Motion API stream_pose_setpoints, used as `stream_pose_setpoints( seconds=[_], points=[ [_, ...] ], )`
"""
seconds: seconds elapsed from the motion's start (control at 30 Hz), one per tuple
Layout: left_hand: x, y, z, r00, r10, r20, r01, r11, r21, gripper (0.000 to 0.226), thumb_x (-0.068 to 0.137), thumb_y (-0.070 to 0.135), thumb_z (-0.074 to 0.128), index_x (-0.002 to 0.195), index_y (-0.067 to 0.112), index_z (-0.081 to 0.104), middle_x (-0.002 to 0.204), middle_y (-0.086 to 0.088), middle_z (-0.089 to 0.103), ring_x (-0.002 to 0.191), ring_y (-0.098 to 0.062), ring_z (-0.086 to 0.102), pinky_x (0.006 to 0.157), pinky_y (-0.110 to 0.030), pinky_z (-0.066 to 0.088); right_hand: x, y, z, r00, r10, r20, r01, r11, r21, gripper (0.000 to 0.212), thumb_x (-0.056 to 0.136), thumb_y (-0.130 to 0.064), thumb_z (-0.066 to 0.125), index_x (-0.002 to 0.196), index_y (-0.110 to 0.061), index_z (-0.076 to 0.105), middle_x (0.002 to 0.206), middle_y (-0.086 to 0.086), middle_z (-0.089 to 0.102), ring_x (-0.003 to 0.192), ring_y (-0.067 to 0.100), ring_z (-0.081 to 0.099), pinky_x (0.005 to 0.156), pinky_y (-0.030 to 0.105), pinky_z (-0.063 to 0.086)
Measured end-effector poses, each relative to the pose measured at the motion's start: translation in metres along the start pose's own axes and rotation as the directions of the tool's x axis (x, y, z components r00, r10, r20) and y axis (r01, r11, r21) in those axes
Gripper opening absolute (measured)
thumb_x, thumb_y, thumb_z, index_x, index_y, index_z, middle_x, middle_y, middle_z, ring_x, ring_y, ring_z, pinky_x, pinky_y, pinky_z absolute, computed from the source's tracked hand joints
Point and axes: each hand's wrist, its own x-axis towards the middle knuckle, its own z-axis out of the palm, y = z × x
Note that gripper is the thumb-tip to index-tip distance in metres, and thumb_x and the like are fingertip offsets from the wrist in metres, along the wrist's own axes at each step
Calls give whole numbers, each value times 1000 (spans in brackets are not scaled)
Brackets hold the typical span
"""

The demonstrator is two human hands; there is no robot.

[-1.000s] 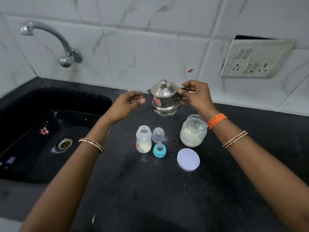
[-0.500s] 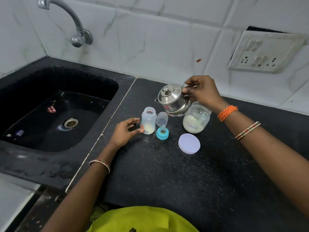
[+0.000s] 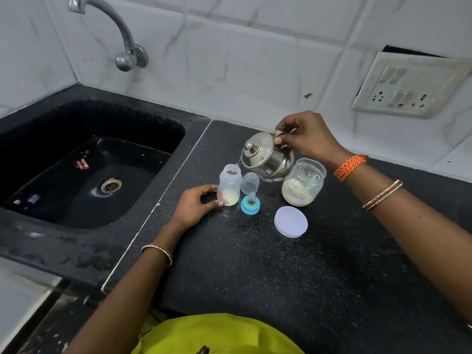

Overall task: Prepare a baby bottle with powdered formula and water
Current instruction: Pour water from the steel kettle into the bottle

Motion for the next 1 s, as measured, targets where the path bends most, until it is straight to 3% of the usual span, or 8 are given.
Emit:
stream_pose_setpoints(
  seconds=[0.1,0.2,0.3,0.5,0.73,0.83,0.9,1.0],
  points=[
    [-1,1,0,1000,5,2,-5,1000,-5,49,74,25,77,119,15,63,120,2,66,106,-1,57,95,-18,42,0,-2,-2,1000,-12,0,12,1000,-22,10,76,-10,76,83,-15,71,79,3,69,79,19,68,81,42,56],
    [0,0,0,1000,0,5,1,1000,-10,48,74,26,76,119,15,63,119,2,66,105,-1,58,86,-1,36,0,-4,-5,1000,-19,-6,19,999,-35,10,76,-10,76,84,-12,72,80,5,70,79,20,68,80,42,57],
    [0,-1,0,1000,-9,6,9,1000,-8,48,74,26,76,119,14,63,120,1,66,105,-1,58,83,4,33,1,-7,-8,1000,-19,-12,18,999,-32,9,76,-9,76,84,-12,72,79,5,70,79,20,69,81,41,57],
    [-1,-1,-1,1000,-4,15,4,1000,-23,49,75,25,76,120,15,63,121,1,66,108,-4,58,93,-13,39,3,-11,-14,999,-36,-22,35,998,-59,8,76,-8,75,83,-10,72,77,4,69,74,14,64,79,33,56],
    [-2,0,0,1000,8,0,-8,999,-36,45,75,22,76,118,15,64,119,1,67,106,-4,59,99,-24,43,3,-15,-19,999,-33,-10,33,998,-54,8,76,-4,74,79,-11,70,73,4,68,58,-4,61,63,14,52],
    [-2,-1,-1,1000,12,5,-12,999,-31,46,75,22,76,118,15,64,118,1,67,106,-3,59,96,-20,41,2,-14,-21,999,-30,-18,29,998,-47,10,76,-4,74,78,-12,70,68,-1,66,55,-11,59,61,9,50],
    [-2,-1,-1,1000,14,11,-14,999,-30,48,73,23,78,118,16,64,119,1,67,107,-4,59,96,-19,40,2,-16,-21,999,-29,-22,28,999,-46,13,76,-4,74,77,-15,69,67,-6,64,56,-9,60,63,11,51],
    [-2,-1,-1,1000,11,13,-10,999,-35,49,72,23,78,118,16,63,119,2,66,108,-4,59,98,-21,41,1,-19,-22,999,-35,-26,34,999,-42,12,76,-4,75,79,-14,69,71,-1,66,66,7,64,73,25,56]
  ],
)
